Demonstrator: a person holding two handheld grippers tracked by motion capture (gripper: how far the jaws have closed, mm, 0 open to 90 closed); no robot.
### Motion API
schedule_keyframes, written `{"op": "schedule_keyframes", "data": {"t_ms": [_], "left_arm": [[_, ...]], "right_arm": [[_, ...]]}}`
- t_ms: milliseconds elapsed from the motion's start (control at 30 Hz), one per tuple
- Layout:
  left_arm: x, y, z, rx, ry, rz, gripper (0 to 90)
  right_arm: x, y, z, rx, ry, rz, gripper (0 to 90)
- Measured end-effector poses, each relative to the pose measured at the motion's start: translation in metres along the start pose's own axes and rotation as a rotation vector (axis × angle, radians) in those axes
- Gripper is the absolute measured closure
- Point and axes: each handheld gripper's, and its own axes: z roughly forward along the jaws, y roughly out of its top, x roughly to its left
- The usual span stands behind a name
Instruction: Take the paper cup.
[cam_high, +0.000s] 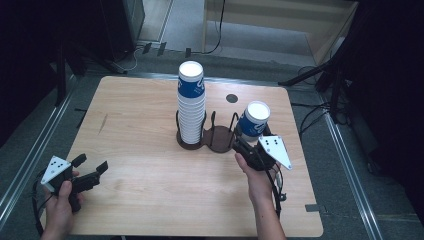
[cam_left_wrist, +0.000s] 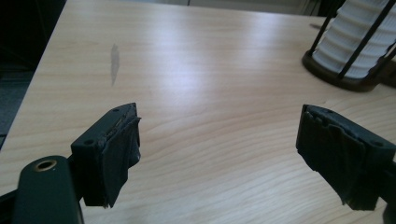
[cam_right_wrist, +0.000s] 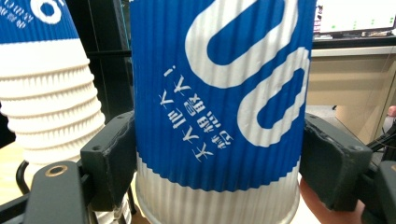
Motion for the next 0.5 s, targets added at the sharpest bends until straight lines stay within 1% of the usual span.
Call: {"op": "schedule_keyframes", "data": {"t_ms": [100,267,400,500], "left_arm": [[-0.011,0.009,0.001,-0.008,-0.004,0.032,14.2],[-0.029,0.025,0.002,-0.033,-0.043,0.045,14.2],[-0.043,0.039,0.003,-0.028,-0.081,0.067,14.2],[-0.052,0.047,0.006,-0.03,-0.1,0.083,14.1]], "right_arm": [[-0.001,-0.002,-0.004,0.002,0.006,0.003,19.7],[-0.002,-0.004,-0.009,0.003,0.013,0.001,19.7],[-0.001,-0.007,-0.012,0.007,0.022,-0.008,19.7],[0.0,-0.009,-0.014,0.012,0.026,-0.008,19.7]]}}
